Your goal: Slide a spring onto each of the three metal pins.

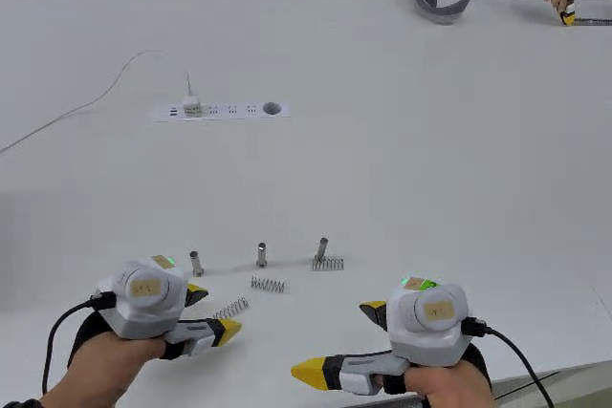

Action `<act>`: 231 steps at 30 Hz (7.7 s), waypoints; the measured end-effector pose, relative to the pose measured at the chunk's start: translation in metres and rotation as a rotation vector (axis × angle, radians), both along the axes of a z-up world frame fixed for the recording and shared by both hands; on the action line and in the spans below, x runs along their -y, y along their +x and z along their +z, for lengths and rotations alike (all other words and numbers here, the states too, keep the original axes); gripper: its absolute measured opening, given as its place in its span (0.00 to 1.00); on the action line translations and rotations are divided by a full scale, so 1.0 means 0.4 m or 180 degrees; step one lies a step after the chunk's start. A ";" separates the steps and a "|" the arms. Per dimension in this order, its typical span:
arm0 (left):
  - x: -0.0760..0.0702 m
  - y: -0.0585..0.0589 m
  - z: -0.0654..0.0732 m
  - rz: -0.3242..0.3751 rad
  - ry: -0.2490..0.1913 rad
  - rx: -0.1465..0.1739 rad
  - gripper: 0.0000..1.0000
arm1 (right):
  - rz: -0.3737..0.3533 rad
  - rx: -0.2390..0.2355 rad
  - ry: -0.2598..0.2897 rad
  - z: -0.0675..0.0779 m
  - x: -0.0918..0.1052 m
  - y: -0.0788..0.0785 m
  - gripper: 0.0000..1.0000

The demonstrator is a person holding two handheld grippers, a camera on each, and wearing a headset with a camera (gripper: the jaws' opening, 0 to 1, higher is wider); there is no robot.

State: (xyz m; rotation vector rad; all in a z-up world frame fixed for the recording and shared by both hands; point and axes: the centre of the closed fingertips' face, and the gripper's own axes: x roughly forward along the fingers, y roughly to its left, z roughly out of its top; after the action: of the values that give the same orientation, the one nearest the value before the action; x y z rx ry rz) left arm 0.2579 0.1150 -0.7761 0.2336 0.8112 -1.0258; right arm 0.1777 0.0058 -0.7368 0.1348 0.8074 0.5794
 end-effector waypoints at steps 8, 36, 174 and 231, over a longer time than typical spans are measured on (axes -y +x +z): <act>0.000 -0.003 -0.024 -0.0002 0.0052 -0.0032 0.40 | 0.0068 -0.0057 0.0005 -0.012 -0.006 -0.010 0.92; -0.026 -0.016 -0.033 0.0118 0.0387 0.0026 0.10 | 0.0351 -0.0113 0.0262 0.003 -0.051 0.011 0.86; 0.113 -0.180 0.324 -0.1055 -0.0900 0.0389 0.12 | 0.3060 0.0296 -0.0354 0.252 -0.201 0.010 0.12; -0.205 0.006 0.175 0.0593 -0.0457 0.0323 0.62 | 0.2928 0.0111 -0.1072 0.097 -0.224 0.262 0.13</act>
State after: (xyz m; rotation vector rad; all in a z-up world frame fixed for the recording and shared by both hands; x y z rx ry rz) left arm 0.2602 0.1972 -0.7059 0.0849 0.6514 -0.8849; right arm 0.2826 0.0954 -0.6982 -0.5873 0.9028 1.2876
